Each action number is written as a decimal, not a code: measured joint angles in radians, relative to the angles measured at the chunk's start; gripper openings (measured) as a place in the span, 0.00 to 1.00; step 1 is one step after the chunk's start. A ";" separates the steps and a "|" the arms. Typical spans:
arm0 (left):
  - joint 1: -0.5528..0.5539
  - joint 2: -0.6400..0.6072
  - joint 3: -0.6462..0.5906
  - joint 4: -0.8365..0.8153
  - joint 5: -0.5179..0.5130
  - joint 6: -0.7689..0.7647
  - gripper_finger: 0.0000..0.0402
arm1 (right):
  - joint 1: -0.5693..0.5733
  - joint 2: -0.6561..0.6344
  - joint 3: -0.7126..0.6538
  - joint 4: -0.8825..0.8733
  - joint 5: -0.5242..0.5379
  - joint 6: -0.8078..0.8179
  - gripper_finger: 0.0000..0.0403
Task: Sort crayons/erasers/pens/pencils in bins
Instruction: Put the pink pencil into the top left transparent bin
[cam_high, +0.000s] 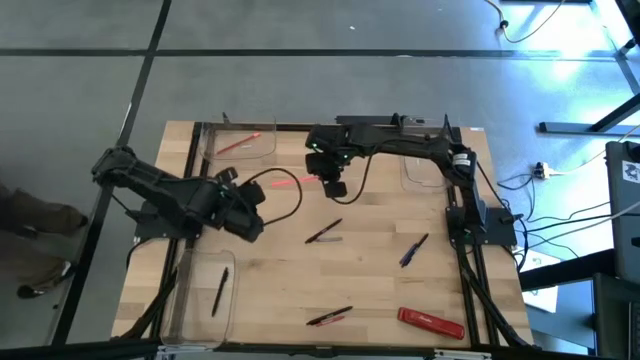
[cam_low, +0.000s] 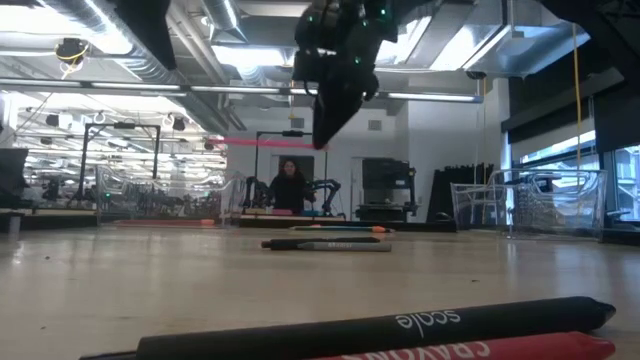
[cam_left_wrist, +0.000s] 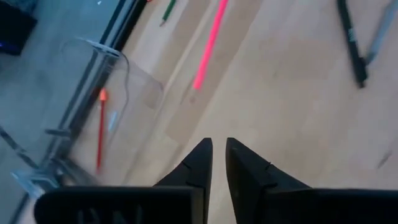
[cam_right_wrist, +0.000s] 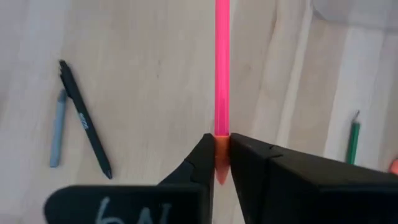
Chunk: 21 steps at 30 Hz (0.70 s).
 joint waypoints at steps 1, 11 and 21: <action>0.013 0.000 0.000 0.000 0.000 0.024 0.08 | 0.007 0.000 0.011 -0.002 0.002 0.000 0.10; 0.103 0.000 0.000 0.080 0.007 0.165 0.00 | 0.046 -0.002 0.093 0.001 0.025 0.002 0.10; 0.107 0.000 0.000 0.074 0.101 0.168 0.06 | 0.048 -0.002 0.093 -0.011 0.063 0.025 0.10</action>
